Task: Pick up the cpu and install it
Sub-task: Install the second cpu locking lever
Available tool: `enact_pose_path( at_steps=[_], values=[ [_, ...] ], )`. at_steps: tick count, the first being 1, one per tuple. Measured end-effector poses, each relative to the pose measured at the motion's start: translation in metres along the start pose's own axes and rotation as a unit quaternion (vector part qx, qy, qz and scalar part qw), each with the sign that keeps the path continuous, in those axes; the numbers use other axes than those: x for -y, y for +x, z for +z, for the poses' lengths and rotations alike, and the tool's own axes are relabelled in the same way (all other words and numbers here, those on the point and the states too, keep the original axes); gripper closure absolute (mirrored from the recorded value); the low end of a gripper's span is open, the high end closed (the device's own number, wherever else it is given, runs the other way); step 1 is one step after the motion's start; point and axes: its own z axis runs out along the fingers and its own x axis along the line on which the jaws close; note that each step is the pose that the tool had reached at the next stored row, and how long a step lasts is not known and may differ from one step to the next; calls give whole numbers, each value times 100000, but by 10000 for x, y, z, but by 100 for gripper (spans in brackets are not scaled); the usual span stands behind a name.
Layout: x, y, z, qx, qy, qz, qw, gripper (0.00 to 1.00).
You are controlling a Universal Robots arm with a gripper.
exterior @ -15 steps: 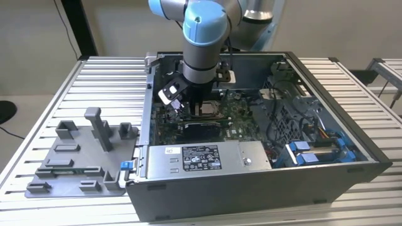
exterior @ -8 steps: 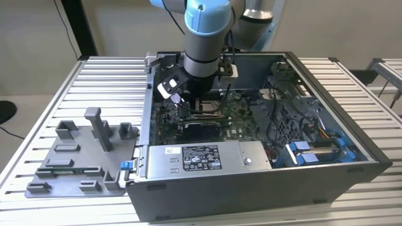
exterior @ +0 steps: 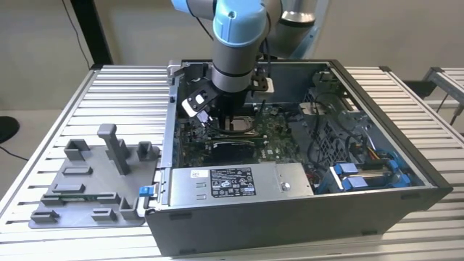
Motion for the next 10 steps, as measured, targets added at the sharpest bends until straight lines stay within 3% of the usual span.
enact_pose_path(
  at_steps=[3,10],
  values=[
    [1,-2,15,-489,19,37,99999,100],
    [-3,-23,117,-540,42,345,99998,100]
  ],
)
